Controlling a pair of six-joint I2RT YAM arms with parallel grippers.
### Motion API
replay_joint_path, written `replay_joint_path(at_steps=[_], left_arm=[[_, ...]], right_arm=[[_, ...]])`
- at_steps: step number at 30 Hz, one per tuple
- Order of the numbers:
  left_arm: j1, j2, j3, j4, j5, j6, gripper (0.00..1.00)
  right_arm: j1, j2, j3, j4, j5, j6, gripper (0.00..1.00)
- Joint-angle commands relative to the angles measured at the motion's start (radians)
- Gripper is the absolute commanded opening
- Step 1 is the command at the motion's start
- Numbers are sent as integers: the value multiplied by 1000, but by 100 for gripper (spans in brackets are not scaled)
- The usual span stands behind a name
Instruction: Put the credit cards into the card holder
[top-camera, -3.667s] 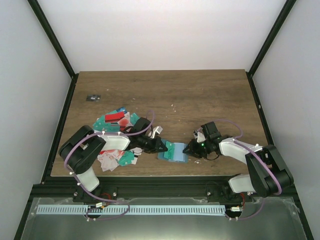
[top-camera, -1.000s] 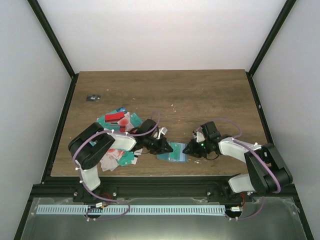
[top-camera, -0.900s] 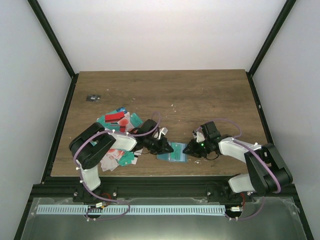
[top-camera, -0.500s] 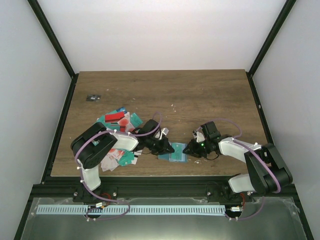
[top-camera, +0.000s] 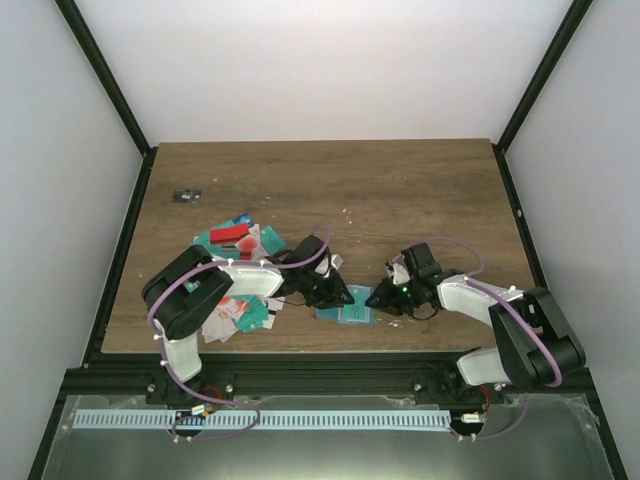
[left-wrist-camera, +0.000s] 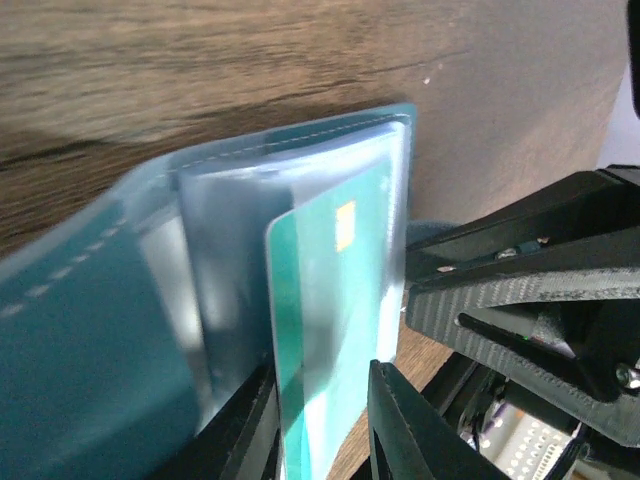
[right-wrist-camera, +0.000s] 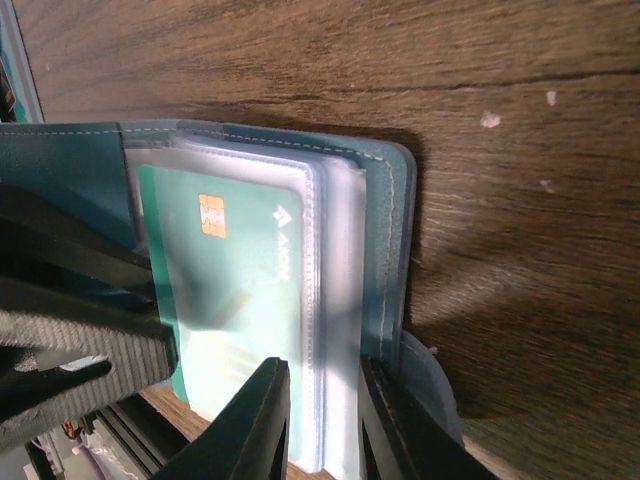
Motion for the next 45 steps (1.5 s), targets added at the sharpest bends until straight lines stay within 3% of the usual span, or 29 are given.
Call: replay_joint_path(at_steps=[1,8,13,16,20,22,45], left_arm=[[-19,-25,52,-123,-33,67,29],[-19,-60,127,-297,-48,137,44],[-19,-75,191,-444,-105,194,47],[-20,-67,216,-485,-127,216,35],[-19,-31,232,-472,-104,225,10],[-20,-13,243,-477,-104,245,5],[-21,92,242,-479,-142,317,4]], right_arm=[[-2,7,0,-52,95,3,23],[-3,-17,22,-60,96,5,23],[-3,-41,34,-61,78,2,26],[-3,-57,37,-61,67,2,28],[-4,-85,38,-60,42,10,30],[-2,-99,41,-61,30,14,31],[-2,-43,40,7,-57,14,32]])
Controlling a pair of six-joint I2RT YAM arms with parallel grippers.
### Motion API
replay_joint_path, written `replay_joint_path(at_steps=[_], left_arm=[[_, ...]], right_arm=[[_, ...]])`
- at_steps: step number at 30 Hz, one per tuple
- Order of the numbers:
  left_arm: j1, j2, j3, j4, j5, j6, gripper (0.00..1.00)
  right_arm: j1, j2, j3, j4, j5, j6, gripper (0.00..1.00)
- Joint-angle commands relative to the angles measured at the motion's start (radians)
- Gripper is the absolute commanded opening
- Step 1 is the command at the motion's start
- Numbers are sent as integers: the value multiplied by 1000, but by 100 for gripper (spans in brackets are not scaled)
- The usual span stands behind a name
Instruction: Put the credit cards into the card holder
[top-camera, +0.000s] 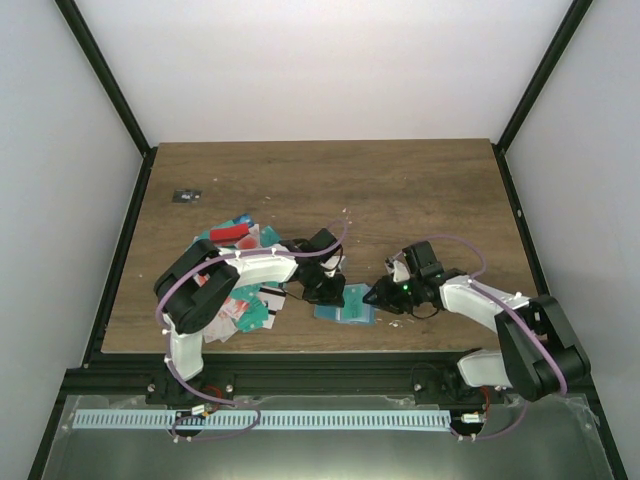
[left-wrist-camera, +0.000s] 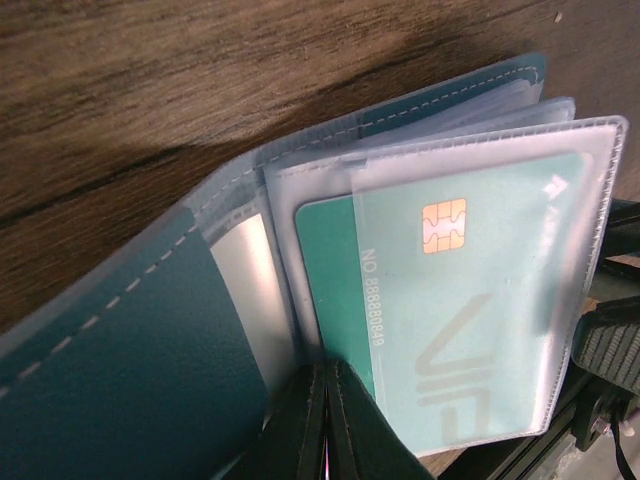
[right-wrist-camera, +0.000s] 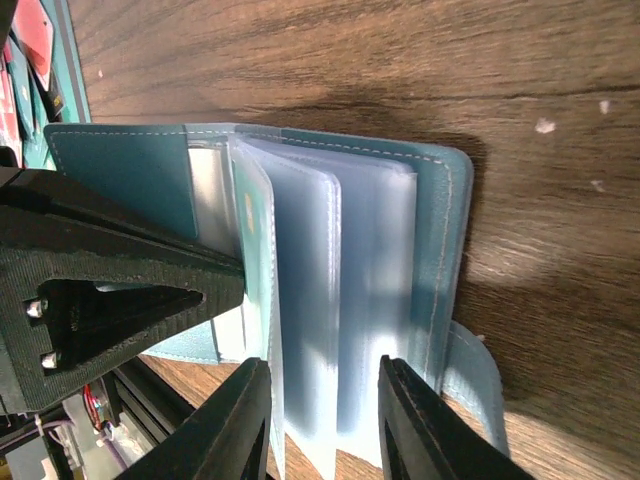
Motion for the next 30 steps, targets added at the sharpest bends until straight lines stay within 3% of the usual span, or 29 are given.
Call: replay_joint_path(at_steps=[1,30], left_arm=[[-5,24,-3,9,-19,13,4],[-17,30,0,23,-22,-19,4]], right_arm=[[-3,8,28,33,-43,-14,32],[-3,-45,24,76,-133,-42,33]])
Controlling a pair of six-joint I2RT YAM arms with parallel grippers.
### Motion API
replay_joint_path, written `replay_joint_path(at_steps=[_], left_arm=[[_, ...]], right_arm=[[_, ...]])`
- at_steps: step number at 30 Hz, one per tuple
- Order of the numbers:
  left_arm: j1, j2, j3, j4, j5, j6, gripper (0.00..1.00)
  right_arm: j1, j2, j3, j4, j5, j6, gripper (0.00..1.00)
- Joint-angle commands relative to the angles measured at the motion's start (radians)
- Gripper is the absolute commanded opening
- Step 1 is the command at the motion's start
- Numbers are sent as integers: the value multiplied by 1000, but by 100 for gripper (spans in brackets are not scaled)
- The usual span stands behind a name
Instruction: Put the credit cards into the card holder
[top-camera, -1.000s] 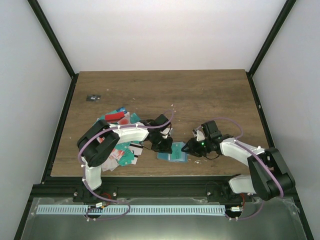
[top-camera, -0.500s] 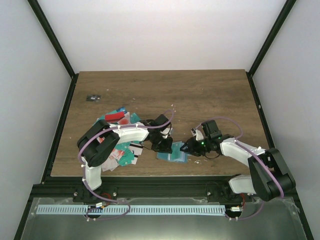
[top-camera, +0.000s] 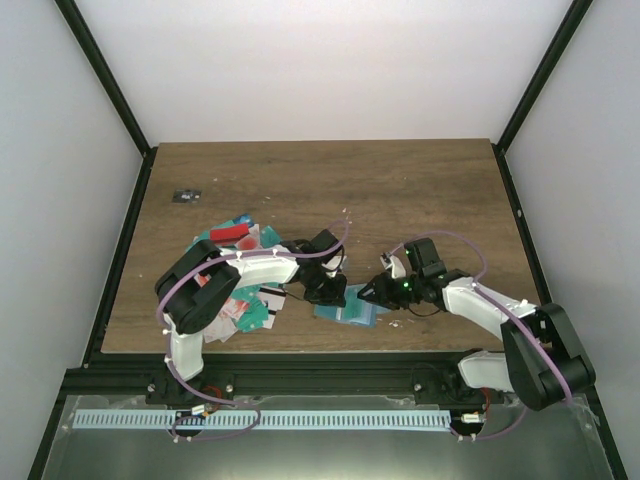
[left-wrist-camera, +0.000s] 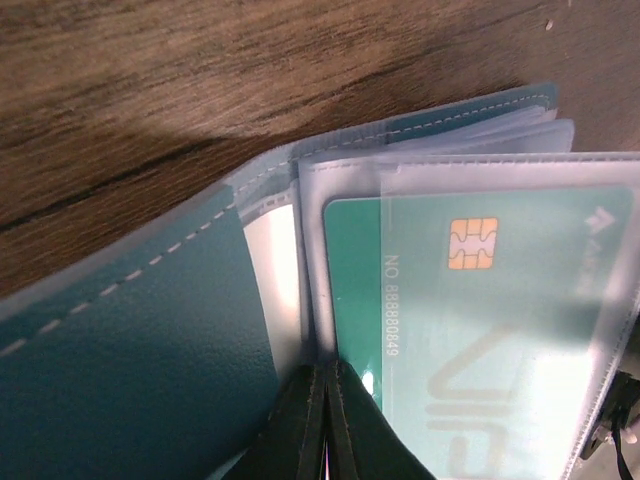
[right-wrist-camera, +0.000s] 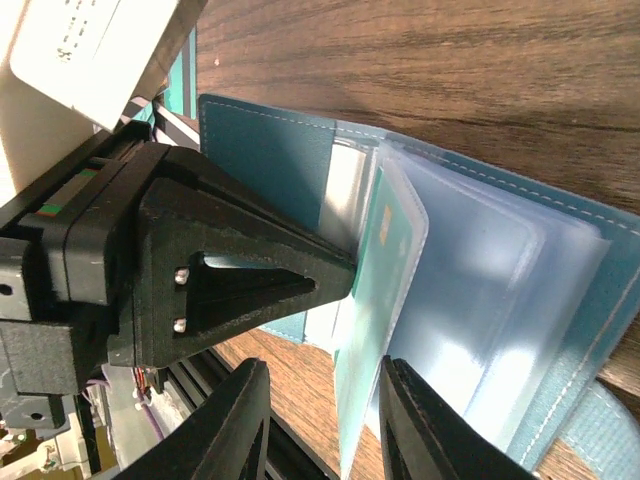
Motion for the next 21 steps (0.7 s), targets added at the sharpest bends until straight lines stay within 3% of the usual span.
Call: replay_joint_path(at_steps=[1,21], left_arm=[[-7,26,0,5,-10,-10,4],[-10,27,-2,26,10,-21,4]], right_arm=[[-4,8,18,33,-33,-14,33],[-4,55,-21,147,-137,8,36]])
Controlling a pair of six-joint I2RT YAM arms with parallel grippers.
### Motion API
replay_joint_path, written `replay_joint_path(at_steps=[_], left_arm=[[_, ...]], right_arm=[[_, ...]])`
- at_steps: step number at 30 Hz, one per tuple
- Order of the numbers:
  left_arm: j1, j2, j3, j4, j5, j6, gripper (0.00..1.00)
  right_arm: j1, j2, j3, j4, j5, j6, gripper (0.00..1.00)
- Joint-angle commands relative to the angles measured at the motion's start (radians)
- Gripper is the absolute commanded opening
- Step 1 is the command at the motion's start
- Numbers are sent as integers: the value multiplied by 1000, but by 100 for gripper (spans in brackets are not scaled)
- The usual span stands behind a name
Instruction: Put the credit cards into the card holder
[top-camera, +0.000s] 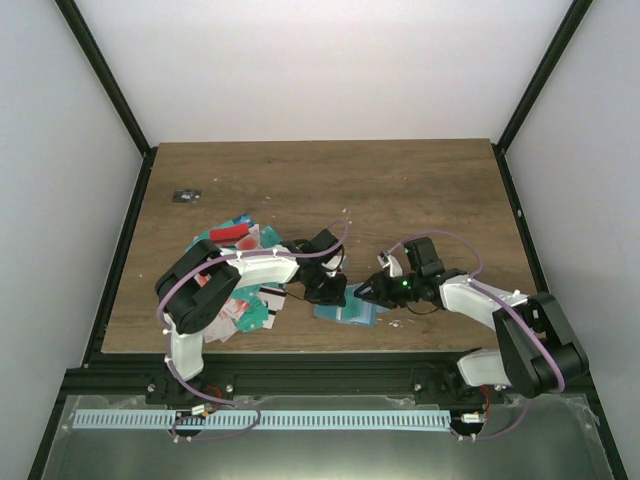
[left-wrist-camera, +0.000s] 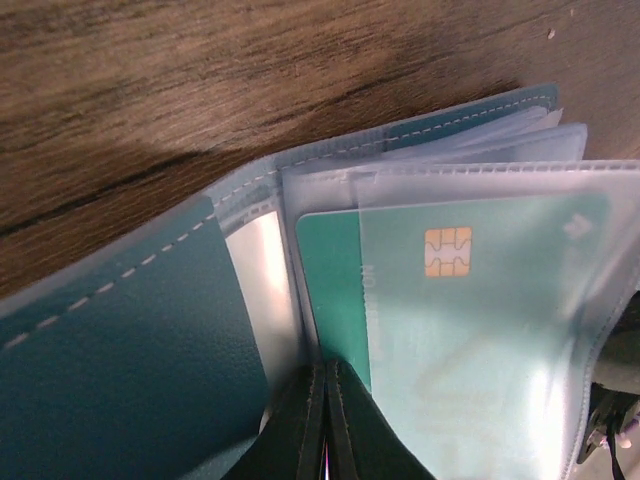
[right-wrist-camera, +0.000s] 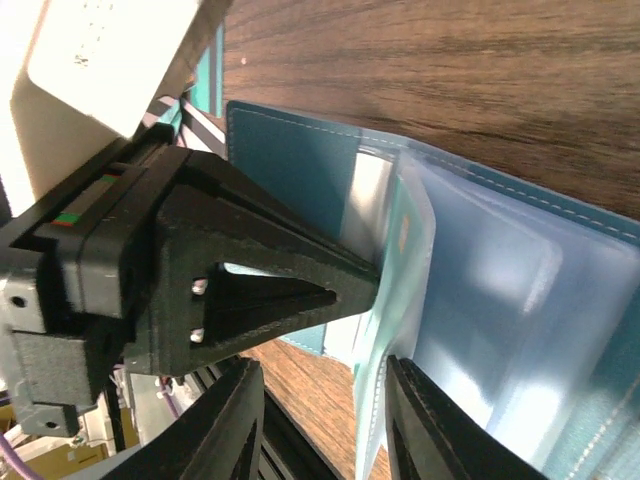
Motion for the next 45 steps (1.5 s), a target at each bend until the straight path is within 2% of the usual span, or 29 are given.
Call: replay_joint_path(at_steps=[1,5,11,23,45], left_arm=[[-9,23,-2,20,10,-2,4],[-9,21,-7,18,7,-1,4],[-9,18,-18,19,9,0,4],[-10,12,-31,33,12,-8,4],[-18,-1,-24,52,12,-39,4]], right_arm=[[3,-22,-11,48,-57,5,37],[2,-77,28,-86,71,-21,37],[2,-170,17,-151,152,-7,37],[3,-107,-21,-102,130,-1,38],[6,-25,4,-37,43,-30,38]])
